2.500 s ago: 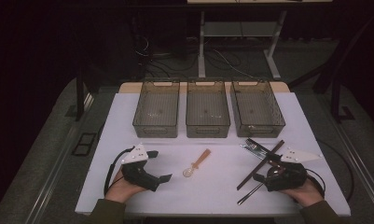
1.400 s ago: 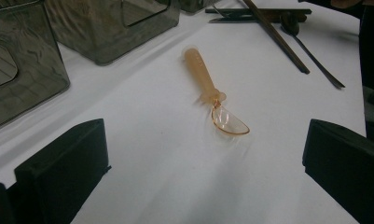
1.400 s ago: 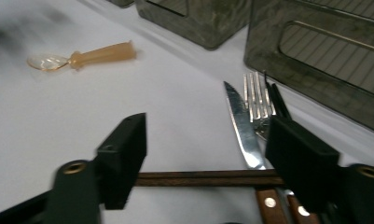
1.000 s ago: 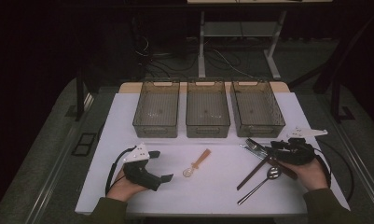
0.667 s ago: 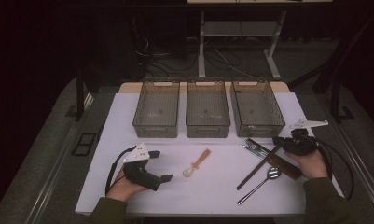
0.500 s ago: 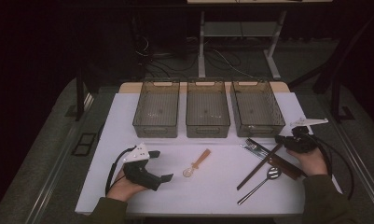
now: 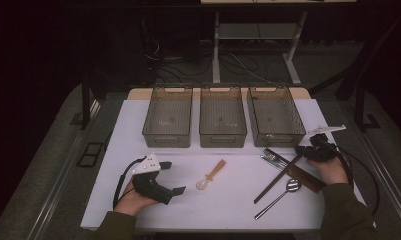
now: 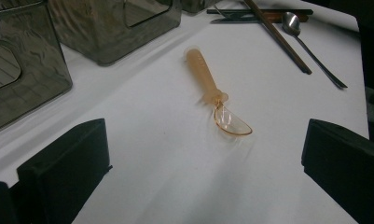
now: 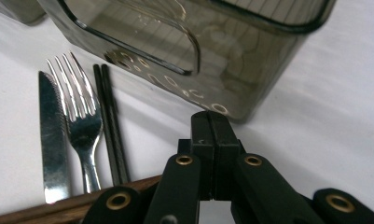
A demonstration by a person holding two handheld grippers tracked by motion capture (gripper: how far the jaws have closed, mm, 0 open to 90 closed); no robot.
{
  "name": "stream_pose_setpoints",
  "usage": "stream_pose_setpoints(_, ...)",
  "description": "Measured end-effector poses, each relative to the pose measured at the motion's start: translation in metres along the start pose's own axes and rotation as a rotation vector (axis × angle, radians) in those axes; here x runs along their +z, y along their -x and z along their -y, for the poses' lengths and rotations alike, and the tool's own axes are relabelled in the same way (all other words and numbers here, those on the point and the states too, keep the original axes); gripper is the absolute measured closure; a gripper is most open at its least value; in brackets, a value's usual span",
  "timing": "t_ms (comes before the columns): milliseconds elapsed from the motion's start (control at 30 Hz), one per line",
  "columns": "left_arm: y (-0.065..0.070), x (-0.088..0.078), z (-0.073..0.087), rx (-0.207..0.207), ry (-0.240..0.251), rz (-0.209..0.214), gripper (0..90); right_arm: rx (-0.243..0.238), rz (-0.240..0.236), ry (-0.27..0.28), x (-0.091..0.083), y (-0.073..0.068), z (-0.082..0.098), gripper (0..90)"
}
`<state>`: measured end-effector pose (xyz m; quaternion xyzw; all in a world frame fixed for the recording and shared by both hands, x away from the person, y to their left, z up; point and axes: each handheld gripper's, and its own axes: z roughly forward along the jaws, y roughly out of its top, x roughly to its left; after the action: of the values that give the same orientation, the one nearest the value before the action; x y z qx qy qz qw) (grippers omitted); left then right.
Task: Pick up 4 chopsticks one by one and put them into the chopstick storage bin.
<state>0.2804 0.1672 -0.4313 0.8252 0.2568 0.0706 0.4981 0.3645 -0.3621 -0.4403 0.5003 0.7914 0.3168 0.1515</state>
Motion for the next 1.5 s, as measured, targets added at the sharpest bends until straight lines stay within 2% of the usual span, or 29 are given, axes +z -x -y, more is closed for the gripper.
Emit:
stream_pose_setpoints(400, 0.001, 0.000, 0.000, 0.002, 0.001, 0.003, 0.0, -0.004, 0.018, -0.035, 0.001, 0.000, 0.002, 89.6)
stream_pose_setpoints(733, 0.001, 0.000, 0.000, 0.001, 0.005, 0.007, 0.0, -0.024, 0.006, -0.017, 0.000, -0.004, -0.002, 89.6)
stream_pose_setpoints(900, 0.001, -0.001, 0.000, 0.002, 0.005, 0.008, 0.0, -0.037, 0.011, -0.048, 0.004, -0.007, -0.003, 89.6)
stream_pose_setpoints(1133, 0.001, -0.001, 0.000, 0.003, 0.004, 0.009, 0.0, -0.030, 0.023, -0.059, -0.002, -0.005, 0.000, 89.6)
stream_pose_setpoints(1500, 0.001, -0.001, -0.001, 0.002, 0.006, 0.009, 0.0, -0.052, 0.021, -0.087, -0.009, -0.006, 0.004, 89.6)
